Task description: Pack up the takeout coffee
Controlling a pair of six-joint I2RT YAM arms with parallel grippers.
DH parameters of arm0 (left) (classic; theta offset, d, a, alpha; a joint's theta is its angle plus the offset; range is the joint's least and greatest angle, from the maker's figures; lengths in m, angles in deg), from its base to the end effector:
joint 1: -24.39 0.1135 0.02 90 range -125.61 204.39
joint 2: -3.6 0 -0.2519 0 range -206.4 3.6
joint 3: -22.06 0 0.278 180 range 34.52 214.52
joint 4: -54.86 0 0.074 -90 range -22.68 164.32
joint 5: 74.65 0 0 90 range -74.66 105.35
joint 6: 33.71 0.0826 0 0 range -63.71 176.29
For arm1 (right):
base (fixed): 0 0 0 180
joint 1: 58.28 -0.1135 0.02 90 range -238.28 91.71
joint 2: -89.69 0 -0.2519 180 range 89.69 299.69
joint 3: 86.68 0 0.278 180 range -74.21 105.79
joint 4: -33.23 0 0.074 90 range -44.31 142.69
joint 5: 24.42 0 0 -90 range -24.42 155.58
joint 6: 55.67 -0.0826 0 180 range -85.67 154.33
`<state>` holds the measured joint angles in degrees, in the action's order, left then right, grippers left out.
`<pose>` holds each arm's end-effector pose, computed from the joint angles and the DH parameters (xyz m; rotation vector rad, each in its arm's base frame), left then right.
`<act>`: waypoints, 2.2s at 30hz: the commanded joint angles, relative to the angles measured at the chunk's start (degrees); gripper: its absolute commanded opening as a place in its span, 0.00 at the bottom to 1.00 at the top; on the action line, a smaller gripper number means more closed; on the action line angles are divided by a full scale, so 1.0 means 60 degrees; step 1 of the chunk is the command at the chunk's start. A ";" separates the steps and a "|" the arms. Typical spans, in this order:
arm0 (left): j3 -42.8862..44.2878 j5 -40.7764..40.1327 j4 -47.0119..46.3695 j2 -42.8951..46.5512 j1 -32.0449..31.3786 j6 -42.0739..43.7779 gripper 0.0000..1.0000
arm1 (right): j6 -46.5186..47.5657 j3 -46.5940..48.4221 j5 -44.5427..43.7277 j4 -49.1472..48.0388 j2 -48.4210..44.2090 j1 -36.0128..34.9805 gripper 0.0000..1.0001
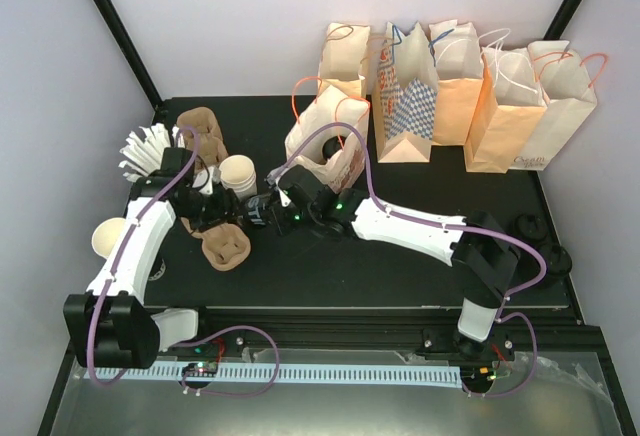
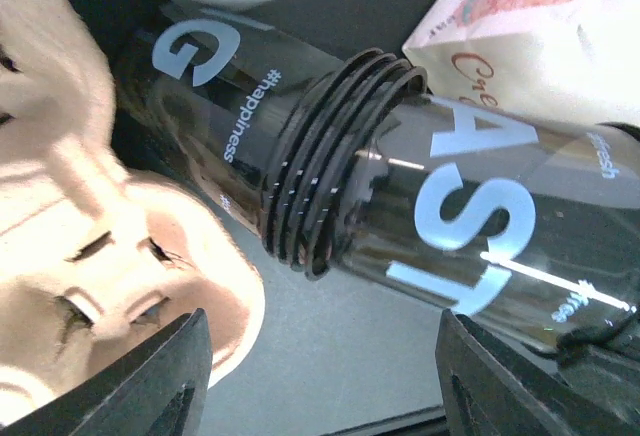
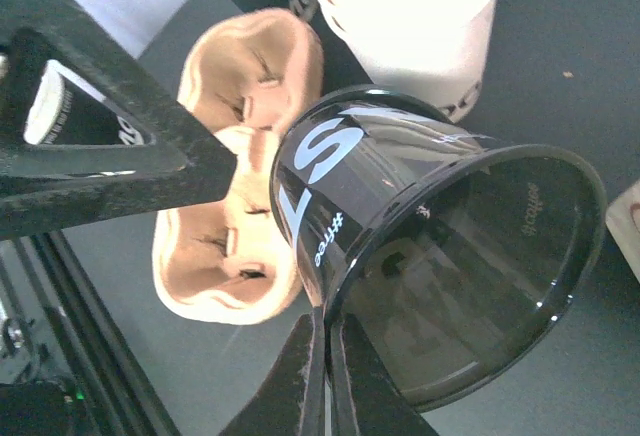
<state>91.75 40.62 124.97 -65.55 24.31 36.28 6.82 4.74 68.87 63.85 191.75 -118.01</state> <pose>0.2602 -0.0356 0.2122 -0.3712 2.7632 -0.7025 0.2295 0.4027 0.2053 -0.7077 2.3360 0.8135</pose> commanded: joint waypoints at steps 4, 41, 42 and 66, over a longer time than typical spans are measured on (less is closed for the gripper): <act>0.0623 -0.0937 0.0312 0.0576 0.0236 -0.0122 0.64 | -0.0091 0.0645 0.0280 -0.0810 0.0169 -0.0168 0.01; 0.0661 0.0278 -0.0094 0.1401 0.0609 -0.0022 0.63 | 0.0468 0.1149 -0.1638 0.2641 -0.2022 -0.0157 0.01; 0.0553 0.0538 -0.0195 0.1438 0.0609 -0.0051 0.63 | 0.0563 0.1040 -0.1800 0.3211 -0.2297 -0.0167 0.01; -0.1200 0.1696 -0.3480 0.1383 -0.2885 -0.2058 0.65 | 0.0961 -0.1033 -0.3516 0.7834 -0.1681 -0.0166 0.03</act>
<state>84.72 51.49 106.28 -56.08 7.79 25.13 10.71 -1.84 49.92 111.39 179.97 -118.80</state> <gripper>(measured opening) 0.646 0.038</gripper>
